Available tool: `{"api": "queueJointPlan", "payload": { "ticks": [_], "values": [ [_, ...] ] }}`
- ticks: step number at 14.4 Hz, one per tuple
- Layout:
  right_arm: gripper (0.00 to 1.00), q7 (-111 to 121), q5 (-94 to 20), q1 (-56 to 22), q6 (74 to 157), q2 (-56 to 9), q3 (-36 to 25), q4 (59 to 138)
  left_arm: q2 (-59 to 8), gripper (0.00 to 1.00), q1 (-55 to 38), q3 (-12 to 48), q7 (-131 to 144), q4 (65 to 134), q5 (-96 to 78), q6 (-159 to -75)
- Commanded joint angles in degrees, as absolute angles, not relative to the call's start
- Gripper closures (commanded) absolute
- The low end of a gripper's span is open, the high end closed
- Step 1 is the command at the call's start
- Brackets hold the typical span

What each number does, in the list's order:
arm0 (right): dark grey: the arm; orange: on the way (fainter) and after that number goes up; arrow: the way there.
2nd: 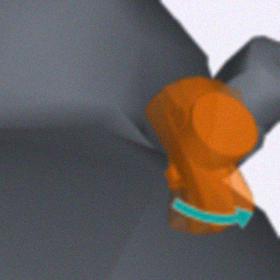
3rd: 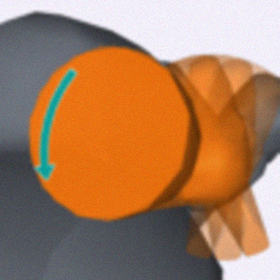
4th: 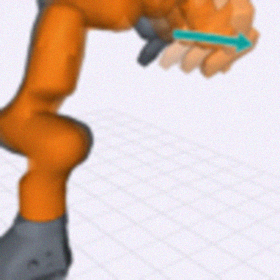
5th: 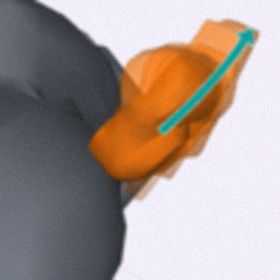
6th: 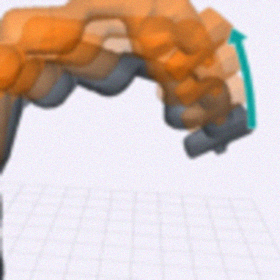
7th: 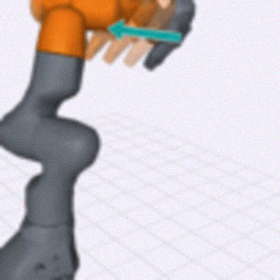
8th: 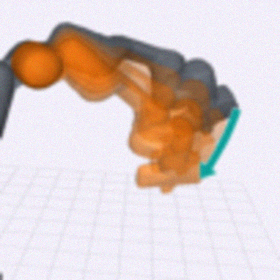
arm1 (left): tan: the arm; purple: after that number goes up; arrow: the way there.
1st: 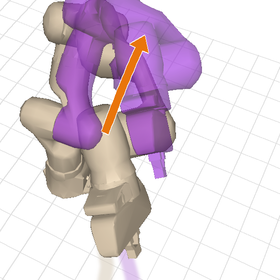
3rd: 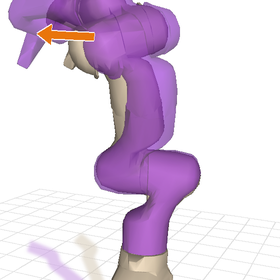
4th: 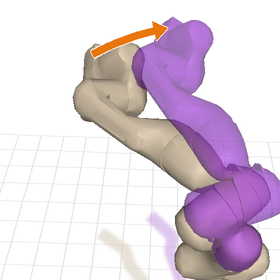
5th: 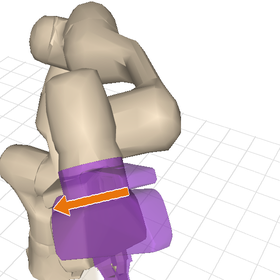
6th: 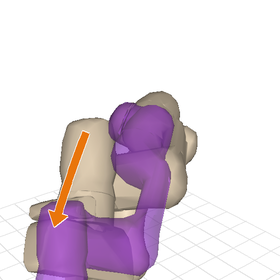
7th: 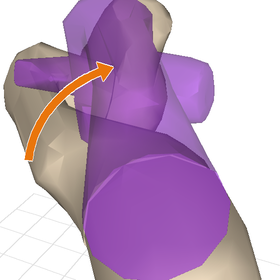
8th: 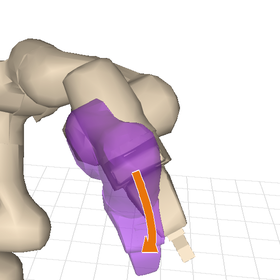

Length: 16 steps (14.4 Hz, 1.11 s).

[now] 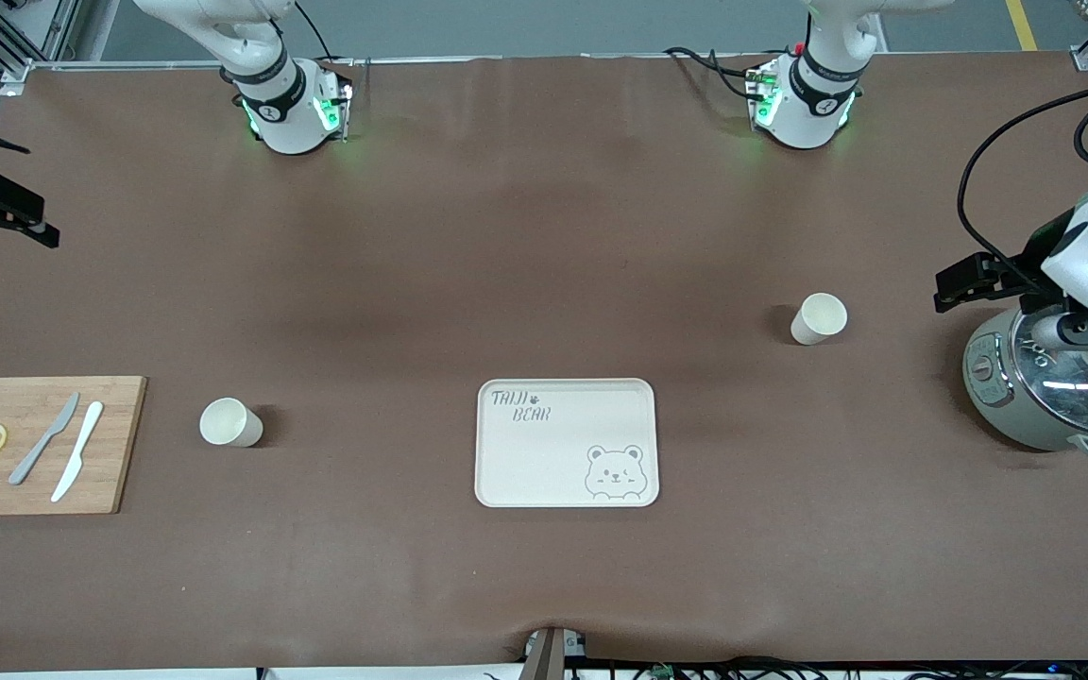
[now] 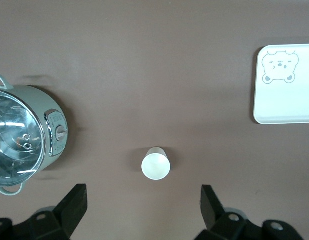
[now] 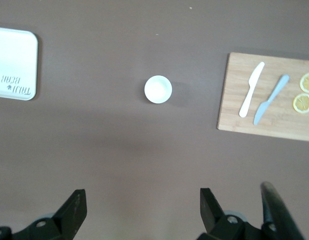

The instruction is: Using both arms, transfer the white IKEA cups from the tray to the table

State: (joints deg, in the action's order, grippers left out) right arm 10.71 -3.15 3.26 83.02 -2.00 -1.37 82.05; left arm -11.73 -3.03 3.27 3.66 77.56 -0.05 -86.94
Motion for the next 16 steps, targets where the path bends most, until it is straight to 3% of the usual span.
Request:
{"api": "queueJointPlan", "payload": {
  "ticks": [1, 16],
  "values": [
    [0.0, 8.1, -1.6, 4.3, 83.1, -1.7, -0.7, 83.8, -11.4, 0.0, -3.0, 4.9, 3.1, 78.0, 1.4, -85.9],
    [0.0, 4.5, 1.1, 3.1, 82.4, -1.8, -0.4, 83.0, -11.0, 0.0, -2.5, 5.4, -0.2, 77.7, 4.2, -91.0]
  ]
}}
